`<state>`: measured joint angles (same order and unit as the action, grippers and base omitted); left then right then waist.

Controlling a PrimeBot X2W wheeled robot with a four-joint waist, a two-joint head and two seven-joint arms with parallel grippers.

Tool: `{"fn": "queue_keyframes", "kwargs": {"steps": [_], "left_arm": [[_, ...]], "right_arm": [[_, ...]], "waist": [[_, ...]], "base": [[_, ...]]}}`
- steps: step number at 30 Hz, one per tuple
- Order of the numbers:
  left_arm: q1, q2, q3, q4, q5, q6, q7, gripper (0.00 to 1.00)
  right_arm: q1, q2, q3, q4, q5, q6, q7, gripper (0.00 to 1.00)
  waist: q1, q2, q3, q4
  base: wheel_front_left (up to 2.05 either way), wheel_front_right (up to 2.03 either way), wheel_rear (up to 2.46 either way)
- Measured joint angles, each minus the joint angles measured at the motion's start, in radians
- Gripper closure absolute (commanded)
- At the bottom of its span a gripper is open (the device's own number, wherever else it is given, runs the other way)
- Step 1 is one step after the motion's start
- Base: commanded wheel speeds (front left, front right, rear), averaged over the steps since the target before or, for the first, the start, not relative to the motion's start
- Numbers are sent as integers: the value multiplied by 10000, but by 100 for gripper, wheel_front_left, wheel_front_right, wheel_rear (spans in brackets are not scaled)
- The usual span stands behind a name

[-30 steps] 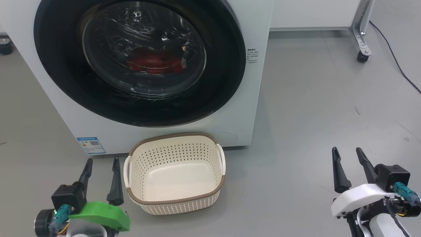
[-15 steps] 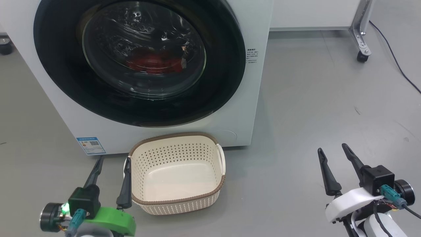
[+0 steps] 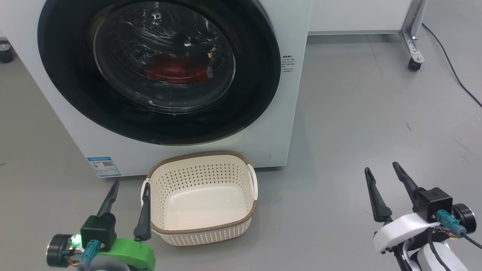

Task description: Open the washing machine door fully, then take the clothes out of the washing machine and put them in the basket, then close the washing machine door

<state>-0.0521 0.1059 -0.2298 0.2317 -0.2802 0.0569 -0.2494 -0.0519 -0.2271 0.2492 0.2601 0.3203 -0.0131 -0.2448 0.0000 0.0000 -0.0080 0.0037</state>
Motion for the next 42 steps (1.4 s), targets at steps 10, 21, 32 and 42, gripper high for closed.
{"fn": "queue_keyframes", "kwargs": {"steps": [10,21,32,42], "left_arm": [[1,-56,44,199,-2,0,0,0],[0,-167,77,278,-2,-4,0,0],[-1,-197,125,284,2,-21,0,0],[-53,-222,109,105,94,-96,0,0]], "right_arm": [[-1,48,-98,2,-2,2,0,0],[0,90,-201,15,19,19,-17,100],[0,428,-514,151,702,257,-25,100],[-258,1507,-1812,311,3545,792,128,100]], "waist": [[0,0,-1,-3],[0,0,-3,14],[0,0,71,44],[0,0,468,147]], "base": [[0,0,0],[0,0,0],[0,0,0],[0,0,0]]}}
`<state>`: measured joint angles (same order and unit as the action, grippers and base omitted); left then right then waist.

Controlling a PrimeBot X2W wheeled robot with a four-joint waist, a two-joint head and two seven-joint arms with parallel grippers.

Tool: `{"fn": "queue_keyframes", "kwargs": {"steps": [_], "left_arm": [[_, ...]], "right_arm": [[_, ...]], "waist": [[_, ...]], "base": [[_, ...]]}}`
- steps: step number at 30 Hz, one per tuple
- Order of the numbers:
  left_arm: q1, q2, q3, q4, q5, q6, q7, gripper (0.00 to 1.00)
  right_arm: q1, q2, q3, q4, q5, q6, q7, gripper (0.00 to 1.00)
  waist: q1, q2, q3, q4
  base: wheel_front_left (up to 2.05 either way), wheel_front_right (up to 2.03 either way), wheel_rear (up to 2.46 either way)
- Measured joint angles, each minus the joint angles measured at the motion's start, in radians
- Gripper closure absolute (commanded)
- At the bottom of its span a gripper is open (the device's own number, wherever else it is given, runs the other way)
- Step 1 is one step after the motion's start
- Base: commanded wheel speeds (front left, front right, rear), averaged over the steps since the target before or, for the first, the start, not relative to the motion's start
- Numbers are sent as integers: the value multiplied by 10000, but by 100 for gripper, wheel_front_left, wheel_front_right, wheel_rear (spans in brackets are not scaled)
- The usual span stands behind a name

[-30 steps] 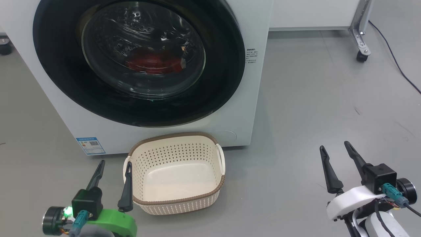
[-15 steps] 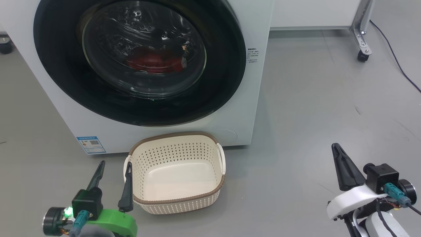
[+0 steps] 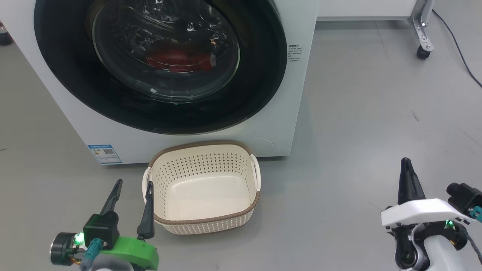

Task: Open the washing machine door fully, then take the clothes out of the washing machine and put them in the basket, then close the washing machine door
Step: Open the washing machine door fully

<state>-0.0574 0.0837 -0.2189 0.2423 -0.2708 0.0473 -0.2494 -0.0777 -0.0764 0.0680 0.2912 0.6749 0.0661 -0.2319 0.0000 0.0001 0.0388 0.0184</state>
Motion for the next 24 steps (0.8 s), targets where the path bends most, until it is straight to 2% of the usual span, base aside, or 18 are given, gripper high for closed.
{"fn": "queue_keyframes", "kwargs": {"steps": [5,13,24], "left_arm": [[-116,-29,-38,-151,82,-8,0,0],[-475,-59,-71,-399,176,-42,-27,0],[-1097,-178,-142,-757,207,-100,-29,0]], "right_arm": [[-618,299,-644,115,1827,253,533,100],[-1841,295,-1404,222,4186,326,1592,100],[-3600,219,-1954,495,6493,353,3365,100]], "waist": [[0,0,275,100],[0,0,825,287],[0,0,1707,590]], "base": [[0,0,0],[0,0,0],[0,0,0]]}}
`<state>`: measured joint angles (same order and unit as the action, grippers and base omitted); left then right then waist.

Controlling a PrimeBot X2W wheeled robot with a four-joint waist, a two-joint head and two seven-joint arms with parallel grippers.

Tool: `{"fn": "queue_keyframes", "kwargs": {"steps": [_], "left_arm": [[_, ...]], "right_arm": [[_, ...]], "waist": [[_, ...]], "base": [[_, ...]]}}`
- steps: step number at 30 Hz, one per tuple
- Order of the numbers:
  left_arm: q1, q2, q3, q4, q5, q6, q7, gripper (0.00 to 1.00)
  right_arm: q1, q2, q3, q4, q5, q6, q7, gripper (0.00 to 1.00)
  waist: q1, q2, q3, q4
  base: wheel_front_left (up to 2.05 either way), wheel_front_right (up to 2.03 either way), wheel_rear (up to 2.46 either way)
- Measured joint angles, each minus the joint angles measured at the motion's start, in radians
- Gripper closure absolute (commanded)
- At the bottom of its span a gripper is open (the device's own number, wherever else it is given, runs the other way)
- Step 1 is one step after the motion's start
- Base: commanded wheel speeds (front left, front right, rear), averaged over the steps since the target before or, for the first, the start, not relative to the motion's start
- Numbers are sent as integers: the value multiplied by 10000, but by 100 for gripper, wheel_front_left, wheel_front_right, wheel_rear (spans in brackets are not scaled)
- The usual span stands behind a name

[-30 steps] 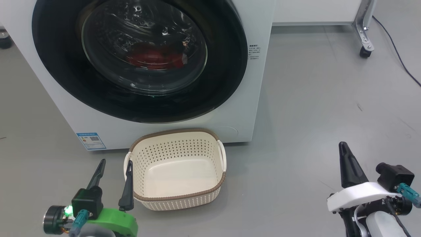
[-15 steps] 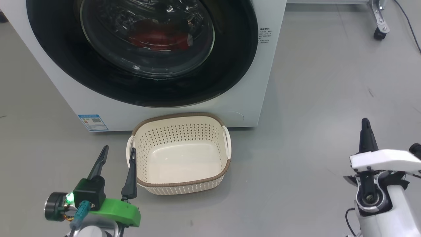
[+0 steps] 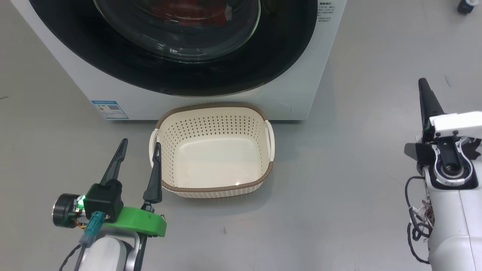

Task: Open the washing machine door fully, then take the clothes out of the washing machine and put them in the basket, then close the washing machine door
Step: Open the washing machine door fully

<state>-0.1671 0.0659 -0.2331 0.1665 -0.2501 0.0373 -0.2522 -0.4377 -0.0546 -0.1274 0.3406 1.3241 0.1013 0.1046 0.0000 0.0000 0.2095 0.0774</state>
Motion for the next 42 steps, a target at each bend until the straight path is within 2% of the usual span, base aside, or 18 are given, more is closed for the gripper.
{"fn": "queue_keyframes", "kwargs": {"steps": [8,19,30,42], "left_arm": [[-457,-127,-213,-213,100,-77,0,0],[-1133,-190,-487,-430,224,-167,0,0],[-1628,-255,-717,-431,244,-249,0,0],[-1878,-299,-965,-407,224,-249,-2,0]], "right_arm": [[-1336,-203,-259,184,853,-393,1131,100],[-3240,-909,-284,253,1381,-957,2362,100],[-4458,-1419,29,577,1553,-1143,3358,100],[-5802,-1641,525,995,1521,-1557,4086,100]], "waist": [[0,0,709,258],[0,0,1691,692],[1,0,2348,1245],[1,0,2832,1768]], "base": [[0,0,0],[0,0,0],[0,0,0],[0,0,0]]}}
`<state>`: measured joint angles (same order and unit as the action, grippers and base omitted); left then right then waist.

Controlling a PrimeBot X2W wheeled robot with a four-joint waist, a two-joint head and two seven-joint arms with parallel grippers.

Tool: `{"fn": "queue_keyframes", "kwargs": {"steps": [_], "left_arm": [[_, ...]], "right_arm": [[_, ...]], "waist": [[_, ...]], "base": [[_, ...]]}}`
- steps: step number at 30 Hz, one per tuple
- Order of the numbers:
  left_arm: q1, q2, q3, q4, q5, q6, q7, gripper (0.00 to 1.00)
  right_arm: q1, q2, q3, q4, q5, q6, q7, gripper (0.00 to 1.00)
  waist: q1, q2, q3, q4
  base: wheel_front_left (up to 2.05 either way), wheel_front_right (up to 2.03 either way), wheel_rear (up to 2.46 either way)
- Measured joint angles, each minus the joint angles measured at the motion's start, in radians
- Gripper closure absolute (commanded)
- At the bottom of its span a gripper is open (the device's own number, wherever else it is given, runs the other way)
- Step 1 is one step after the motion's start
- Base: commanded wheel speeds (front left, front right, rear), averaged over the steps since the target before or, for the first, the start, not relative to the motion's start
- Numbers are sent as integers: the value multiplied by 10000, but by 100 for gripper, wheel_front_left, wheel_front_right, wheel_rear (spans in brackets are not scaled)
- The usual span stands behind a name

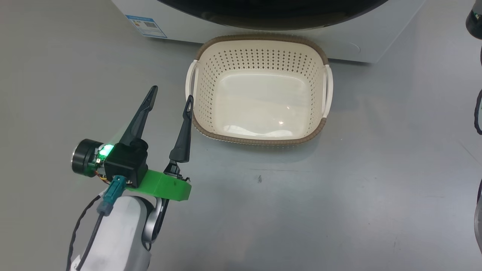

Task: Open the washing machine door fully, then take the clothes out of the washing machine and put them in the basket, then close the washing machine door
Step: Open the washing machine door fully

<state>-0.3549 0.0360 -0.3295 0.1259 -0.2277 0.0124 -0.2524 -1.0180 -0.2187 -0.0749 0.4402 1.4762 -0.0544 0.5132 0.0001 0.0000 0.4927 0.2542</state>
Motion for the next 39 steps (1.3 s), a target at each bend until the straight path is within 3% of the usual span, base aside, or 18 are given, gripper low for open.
{"fn": "queue_keyframes", "kwargs": {"steps": [26,39], "left_arm": [[-398,-56,-435,-36,-539,222,-40,0],[-461,-65,-468,12,-539,324,-40,0]], "right_arm": [[-1417,-357,267,1283,17,-86,913,100],[-1416,-431,380,1607,437,353,1793,100]], "waist": [[-1,0,511,499],[-1,0,492,298]], "base": [[0,0,0],[0,0,0]]}}
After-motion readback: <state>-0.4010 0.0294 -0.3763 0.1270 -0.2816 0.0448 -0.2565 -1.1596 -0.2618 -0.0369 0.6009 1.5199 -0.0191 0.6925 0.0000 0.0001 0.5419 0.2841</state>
